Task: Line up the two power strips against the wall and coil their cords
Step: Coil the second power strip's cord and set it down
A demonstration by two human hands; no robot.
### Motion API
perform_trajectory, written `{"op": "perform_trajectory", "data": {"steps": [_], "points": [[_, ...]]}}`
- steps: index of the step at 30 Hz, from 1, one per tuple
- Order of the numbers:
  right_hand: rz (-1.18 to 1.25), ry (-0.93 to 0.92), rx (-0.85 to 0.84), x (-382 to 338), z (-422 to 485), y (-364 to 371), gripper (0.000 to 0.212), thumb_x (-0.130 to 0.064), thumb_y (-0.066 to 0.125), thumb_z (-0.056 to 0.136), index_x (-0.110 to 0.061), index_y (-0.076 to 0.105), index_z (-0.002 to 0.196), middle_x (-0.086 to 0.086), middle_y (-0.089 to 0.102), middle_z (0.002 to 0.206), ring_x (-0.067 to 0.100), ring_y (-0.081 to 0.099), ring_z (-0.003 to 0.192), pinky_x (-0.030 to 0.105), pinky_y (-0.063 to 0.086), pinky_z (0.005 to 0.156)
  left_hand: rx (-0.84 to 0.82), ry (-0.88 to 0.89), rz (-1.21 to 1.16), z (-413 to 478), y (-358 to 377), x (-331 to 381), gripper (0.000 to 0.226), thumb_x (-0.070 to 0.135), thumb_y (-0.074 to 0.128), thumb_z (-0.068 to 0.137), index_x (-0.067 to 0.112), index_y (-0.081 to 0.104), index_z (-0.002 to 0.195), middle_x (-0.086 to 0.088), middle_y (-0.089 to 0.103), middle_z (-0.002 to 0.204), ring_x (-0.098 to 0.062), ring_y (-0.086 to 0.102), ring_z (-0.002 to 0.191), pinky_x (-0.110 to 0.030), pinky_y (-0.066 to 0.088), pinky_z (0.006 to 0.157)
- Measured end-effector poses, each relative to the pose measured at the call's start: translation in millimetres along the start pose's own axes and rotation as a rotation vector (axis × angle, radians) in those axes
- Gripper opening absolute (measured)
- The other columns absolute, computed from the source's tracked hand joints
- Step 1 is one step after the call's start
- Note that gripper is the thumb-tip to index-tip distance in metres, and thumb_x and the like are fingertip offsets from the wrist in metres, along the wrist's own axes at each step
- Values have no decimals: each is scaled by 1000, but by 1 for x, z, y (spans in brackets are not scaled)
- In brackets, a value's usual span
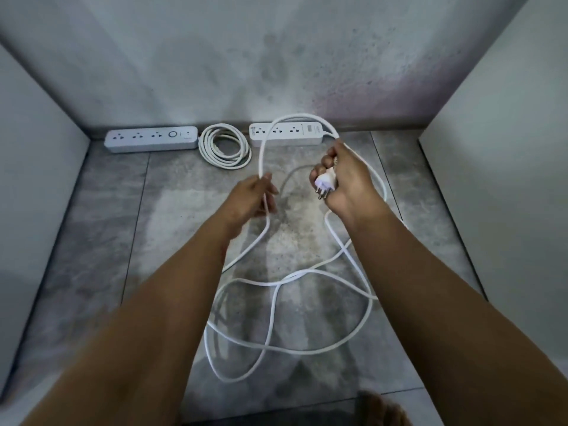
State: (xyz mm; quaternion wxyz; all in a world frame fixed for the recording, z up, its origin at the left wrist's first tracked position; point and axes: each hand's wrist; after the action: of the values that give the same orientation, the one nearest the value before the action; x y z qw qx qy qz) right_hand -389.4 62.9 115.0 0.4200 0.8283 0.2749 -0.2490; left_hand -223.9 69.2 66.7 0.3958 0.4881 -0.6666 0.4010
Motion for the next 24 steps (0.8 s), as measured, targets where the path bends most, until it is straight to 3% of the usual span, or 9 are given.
{"op": "perform_trajectory", "data": {"steps": [2,5,9,12,15,17,19,22,24], "points": [[66,7,42,-7,3,0,38,-25,43,103,-15,41,67,-3,33,46,12,29,37,18,35,44,-60,-52,35,-5,6,-16,35,35,41,104,10,58,86,-6,61,68,-17,61,58,-25,46,60],[136,7,140,-14,9,-9,34,-17,37,103,-16,39,69,-3,33,57,12,28,41,23,39,53,31,-88,65,-7,12,-31,24,25,40,105,8,48,89,-11,58,66,-24,54,54,-29,46,55],[-19,-49,173,-9,19,-20,26,-11,36,101,-14,43,76,-1,44,63,10,36,37,21,35,49,81,64,597,0,12,-35,16,20,40,103,7,47,97,-20,59,80,-28,52,67,-35,41,61],[-421,-222,151,-3,22,-25,18,-11,41,100,-14,46,82,3,57,69,14,46,50,24,37,50,-39,118,819,1,15,-22,19,22,44,102,8,56,104,-17,63,94,-30,56,82,-36,42,70],[-948,-382,93,-2,27,-31,21,-20,44,99,-19,49,79,-3,65,77,16,58,65,34,46,64,-215,121,853,1,22,-6,20,31,54,98,17,62,110,-1,58,91,-21,54,86,-28,38,71],[-1144,-451,42,-3,29,-32,18,-22,45,99,-14,55,86,-5,67,81,22,64,79,40,51,78,-327,145,811,0,26,1,20,28,58,97,21,65,115,5,54,81,-17,54,81,-25,38,68],[-1232,-479,-20,-4,29,-29,16,-22,46,99,-16,58,92,-7,66,83,23,66,86,45,53,85,-380,136,625,-2,29,3,21,24,57,98,24,65,118,3,53,70,-14,54,63,-23,44,58],[-1354,-530,-140,-4,25,-23,17,-26,49,97,-14,60,94,0,69,89,23,66,88,47,52,87,-321,19,233,-2,33,1,23,25,49,102,21,64,119,-3,48,66,-11,43,49,-25,39,48],[-1494,-602,-232,-2,21,-19,21,-28,51,97,-13,64,103,8,69,99,27,65,93,44,51,86,-298,-128,-51,1,32,2,33,37,39,104,21,64,117,-4,45,67,-11,37,49,-26,29,48]]}}
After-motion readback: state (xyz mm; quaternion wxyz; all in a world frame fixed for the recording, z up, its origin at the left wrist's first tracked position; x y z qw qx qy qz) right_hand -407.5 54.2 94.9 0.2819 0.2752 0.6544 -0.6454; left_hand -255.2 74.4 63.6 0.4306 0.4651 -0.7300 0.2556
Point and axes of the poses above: each hand's wrist, its own z-axis towards the middle knuckle, its own y-axis out of the palm, x = y × z
